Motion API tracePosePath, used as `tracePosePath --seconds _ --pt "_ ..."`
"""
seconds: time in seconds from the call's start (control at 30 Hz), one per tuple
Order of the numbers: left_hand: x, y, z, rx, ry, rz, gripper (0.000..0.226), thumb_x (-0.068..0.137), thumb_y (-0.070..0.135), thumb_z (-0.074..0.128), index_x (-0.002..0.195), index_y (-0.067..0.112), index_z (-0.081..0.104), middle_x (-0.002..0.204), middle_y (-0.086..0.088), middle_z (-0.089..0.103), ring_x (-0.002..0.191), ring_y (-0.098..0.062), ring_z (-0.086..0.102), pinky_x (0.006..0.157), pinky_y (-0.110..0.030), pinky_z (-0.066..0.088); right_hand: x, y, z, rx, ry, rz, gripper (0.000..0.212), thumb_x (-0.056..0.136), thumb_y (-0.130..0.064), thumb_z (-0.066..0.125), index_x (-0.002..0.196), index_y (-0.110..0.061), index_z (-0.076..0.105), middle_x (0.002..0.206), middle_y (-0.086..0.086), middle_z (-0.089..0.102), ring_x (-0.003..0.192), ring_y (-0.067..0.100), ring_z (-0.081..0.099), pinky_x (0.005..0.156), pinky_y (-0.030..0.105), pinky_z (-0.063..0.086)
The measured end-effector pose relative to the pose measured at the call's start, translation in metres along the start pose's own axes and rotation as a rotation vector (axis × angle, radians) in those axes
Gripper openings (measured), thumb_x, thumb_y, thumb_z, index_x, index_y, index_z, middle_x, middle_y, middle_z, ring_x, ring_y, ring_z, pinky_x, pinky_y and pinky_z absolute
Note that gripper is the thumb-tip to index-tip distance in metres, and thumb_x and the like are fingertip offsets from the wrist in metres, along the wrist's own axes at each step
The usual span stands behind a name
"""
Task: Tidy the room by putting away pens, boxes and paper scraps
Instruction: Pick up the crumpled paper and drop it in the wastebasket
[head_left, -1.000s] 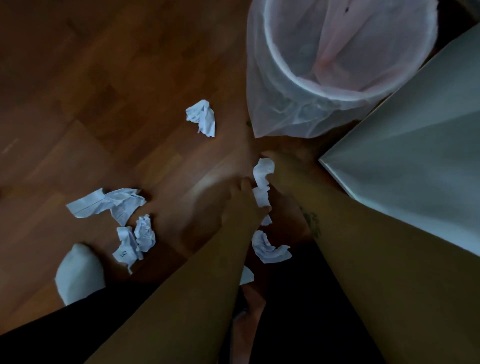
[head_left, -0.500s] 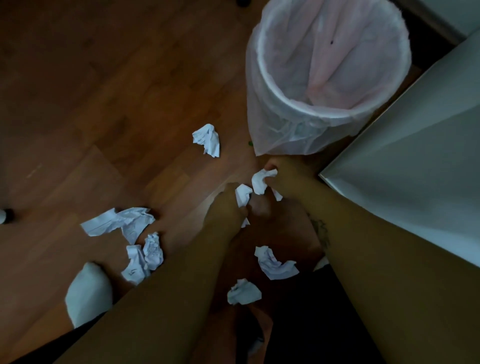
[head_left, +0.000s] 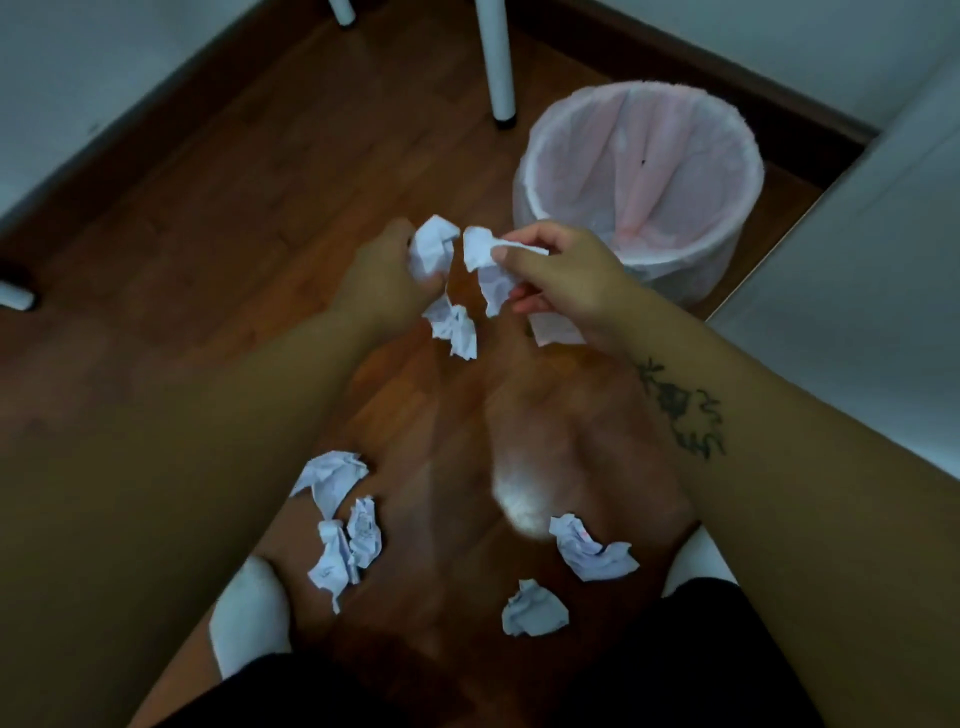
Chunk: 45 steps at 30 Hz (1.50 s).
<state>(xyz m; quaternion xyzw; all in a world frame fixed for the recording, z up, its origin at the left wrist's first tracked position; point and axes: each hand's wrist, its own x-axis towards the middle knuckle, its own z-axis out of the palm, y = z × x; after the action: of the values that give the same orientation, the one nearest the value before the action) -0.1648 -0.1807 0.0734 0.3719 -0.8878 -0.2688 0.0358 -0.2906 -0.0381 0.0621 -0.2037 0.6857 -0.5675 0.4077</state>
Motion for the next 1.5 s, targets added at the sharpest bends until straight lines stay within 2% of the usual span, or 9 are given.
tracePosePath --seconds 0.27,0.43,0.53,0.67,0.87,0.97,1.1,1.33,1.5 --pt "0.054 0.090 -0.009 -0.152 0.132 0.190 0.025 0.086 0.022 0.067 0.098 0.015 0.046 0.082 0.009 0.050 0.067 -0.004 0.046 0.052 -0.006 0.034 0.017 -0.026 -0.039 0.047 0.609 -0.145 0.019 0.092 -0.020 0.060 0.109 -0.014 0.063 0.105 0.000 0.066 0.085 0.019 0.070 0.077 0.035 0.060" --pt "0.067 0.117 0.013 -0.249 0.043 0.203 0.035 0.088 0.021 0.068 0.118 0.013 0.050 0.108 -0.007 0.061 0.091 -0.019 0.062 0.072 -0.029 0.056 0.017 -0.011 -0.056 -0.233 0.626 -0.174 0.035 0.096 -0.018 0.056 0.131 -0.016 0.055 0.132 0.000 0.056 0.117 0.012 0.055 0.097 0.024 0.048" --pt "0.067 0.115 0.022 -0.217 0.010 0.216 0.036 0.091 0.021 0.066 0.123 0.015 0.051 0.107 -0.003 0.061 0.083 -0.007 0.059 0.061 -0.017 0.049 0.013 -0.002 -0.055 -0.368 0.620 -0.203 0.033 0.097 -0.013 0.053 0.130 -0.014 0.055 0.134 0.004 0.052 0.119 0.016 0.054 0.099 0.027 0.046" --pt "0.061 0.091 0.026 -0.180 0.092 0.179 0.022 0.090 0.020 0.064 0.112 0.017 0.058 0.099 0.001 0.064 0.086 -0.011 0.062 0.070 -0.020 0.051 0.006 0.009 -0.036 -0.588 0.683 -0.370 0.024 0.095 -0.018 0.054 0.117 -0.015 0.063 0.120 0.005 0.056 0.114 0.019 0.051 0.089 0.023 0.041" --pt "0.032 0.015 0.032 -0.011 0.068 0.025 0.025 0.087 0.018 0.064 0.111 0.011 0.061 0.100 -0.004 0.067 0.094 -0.021 0.061 0.075 -0.027 0.041 -0.004 0.033 0.027 -0.810 0.402 -0.628 0.018 0.081 -0.015 0.053 0.092 -0.013 0.066 0.095 0.008 0.057 0.091 0.025 0.049 0.070 0.039 0.048" --pt "0.003 -0.029 0.039 0.032 0.037 -0.090 0.030 0.086 0.018 0.065 0.115 0.011 0.061 0.109 -0.007 0.067 0.102 -0.024 0.061 0.082 -0.030 0.045 -0.001 0.060 0.047 -0.822 0.126 -0.456 0.020 0.086 -0.014 0.055 0.105 -0.013 0.063 0.106 0.009 0.052 0.098 0.030 0.051 0.077 0.042 0.048" --pt "-0.036 -0.086 0.045 0.113 -0.068 -0.248 0.043 0.087 0.022 0.067 0.126 0.008 0.056 0.125 -0.013 0.059 0.117 -0.029 0.054 0.096 -0.037 0.043 0.013 0.110 0.055 -1.019 -0.098 -0.237 0.049 0.085 -0.017 0.058 0.133 -0.024 0.050 0.124 0.009 0.048 0.113 0.032 0.047 0.095 0.043 0.043" --pt "-0.078 -0.166 0.056 0.235 -0.200 -0.615 0.055 0.085 0.044 0.063 0.132 0.021 0.045 0.140 -0.015 0.043 0.134 -0.036 0.034 0.106 -0.046 0.029 0.065 0.148 0.071 -1.145 -0.241 -0.056 0.076 0.070 -0.036 0.048 0.145 -0.031 0.036 0.144 0.016 0.042 0.131 0.040 0.041 0.108 0.052 0.035" --pt "-0.107 -0.190 0.067 0.323 -0.299 -0.688 0.074 0.086 0.038 0.068 0.147 0.023 0.030 0.159 -0.015 0.014 0.144 -0.038 0.021 0.112 -0.044 0.024 0.079 0.136 0.089 -1.109 -0.297 0.011 0.069 0.091 -0.022 0.053 0.152 -0.030 0.023 0.148 0.023 0.032 0.133 0.045 0.035 0.108 0.047 0.032"
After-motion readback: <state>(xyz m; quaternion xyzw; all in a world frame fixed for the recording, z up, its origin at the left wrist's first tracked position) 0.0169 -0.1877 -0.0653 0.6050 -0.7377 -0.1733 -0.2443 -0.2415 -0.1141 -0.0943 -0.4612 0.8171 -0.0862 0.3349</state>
